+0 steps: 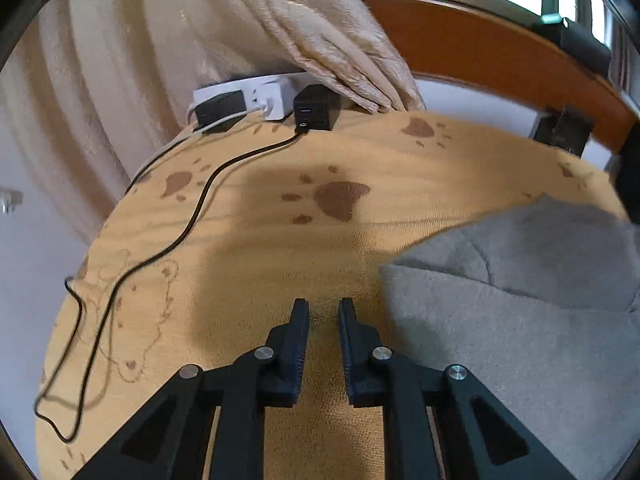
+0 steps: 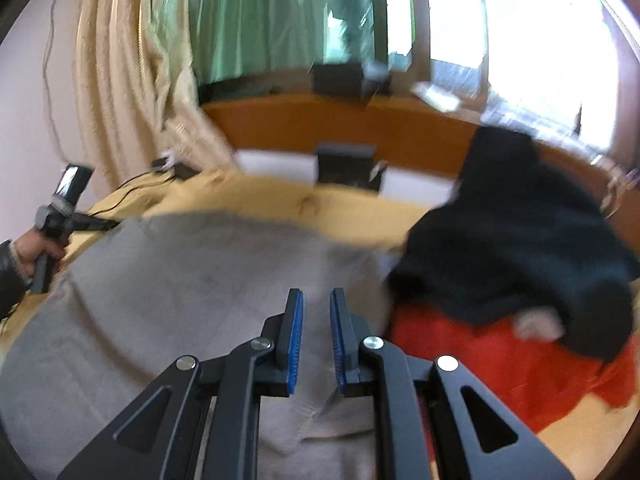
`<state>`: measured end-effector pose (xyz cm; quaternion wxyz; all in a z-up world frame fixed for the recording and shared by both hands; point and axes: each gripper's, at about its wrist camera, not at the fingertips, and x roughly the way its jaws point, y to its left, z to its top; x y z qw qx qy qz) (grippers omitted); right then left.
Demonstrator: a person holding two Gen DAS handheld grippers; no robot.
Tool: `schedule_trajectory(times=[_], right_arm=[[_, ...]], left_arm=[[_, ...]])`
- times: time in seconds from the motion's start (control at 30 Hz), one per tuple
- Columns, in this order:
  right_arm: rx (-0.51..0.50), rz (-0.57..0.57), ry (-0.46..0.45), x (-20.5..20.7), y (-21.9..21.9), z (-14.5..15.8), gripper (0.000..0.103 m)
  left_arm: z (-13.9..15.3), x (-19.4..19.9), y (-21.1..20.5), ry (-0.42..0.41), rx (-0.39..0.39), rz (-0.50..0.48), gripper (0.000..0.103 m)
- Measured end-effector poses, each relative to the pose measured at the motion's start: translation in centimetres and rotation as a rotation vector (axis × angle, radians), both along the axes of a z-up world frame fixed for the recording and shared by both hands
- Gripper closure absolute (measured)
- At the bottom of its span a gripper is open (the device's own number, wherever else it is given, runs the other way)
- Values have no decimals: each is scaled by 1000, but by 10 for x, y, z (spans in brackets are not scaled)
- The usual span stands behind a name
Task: Fold clothes
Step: 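Open the right gripper and release the cuff on the sweater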
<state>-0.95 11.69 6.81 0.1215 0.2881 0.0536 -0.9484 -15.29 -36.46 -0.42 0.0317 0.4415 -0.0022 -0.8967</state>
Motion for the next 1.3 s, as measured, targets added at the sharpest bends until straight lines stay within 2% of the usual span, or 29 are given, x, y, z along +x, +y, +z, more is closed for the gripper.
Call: schedule_trajectory(times=[0.03,0.1,0.13,0.17,0.2,0.23,0.27,0.43,0.57,0.63,0.7,0.8,0.87,0.9,1.07,1.17,1.23,1.3], right_arm=[[-17,-1,-17,-2,4,-2,86],[-134,13,-102,-9,20,-11,85],[-192,19,-144,-13,28,-16,81],[-251,26,-186,-16,36,-20,67],[-303,38,-229,-19,43,-25,58],[-338,56,-267,-19,47,-29,41],[-351,68,-293,-18,48,-33,36],[-330,102,-372,-15,36,-49,36],[-267,73,-331,-13,27,-45,36],[-223,53,-262,-3,27,-33,36],[-210,78,-229,3,24,-24,36],[-237,166,-305,-5,16,-35,36],[-236,191,-389,-16,11,-57,37],[-221,186,-397,-19,10,-64,36],[3,135,-315,-14,-3,-68,39],[15,135,-308,-14,-3,-70,39],[15,137,-307,-15,-3,-70,38],[19,140,-305,-15,-4,-71,37]], left_arm=[[1,0,-1,-3,9,5,86],[7,5,-1,7,34,8,86],[11,9,1,18,44,4,86],[17,13,5,36,50,-8,86],[25,20,11,55,41,-25,86],[32,26,17,75,32,-42,86],[40,32,23,95,26,-63,86],[49,50,66,112,111,-254,86],[30,53,95,74,66,-326,86],[17,50,94,45,25,-302,86],[4,48,90,17,-10,-269,86],[2,52,83,49,8,-259,86],[0,54,84,57,-46,-238,86],[-1,54,83,59,-66,-225,85],[-3,52,78,57,-62,-196,79],[-4,51,77,56,-71,-182,77],[-5,53,83,62,-125,-178,75],[-4,53,83,66,-143,-168,69]])
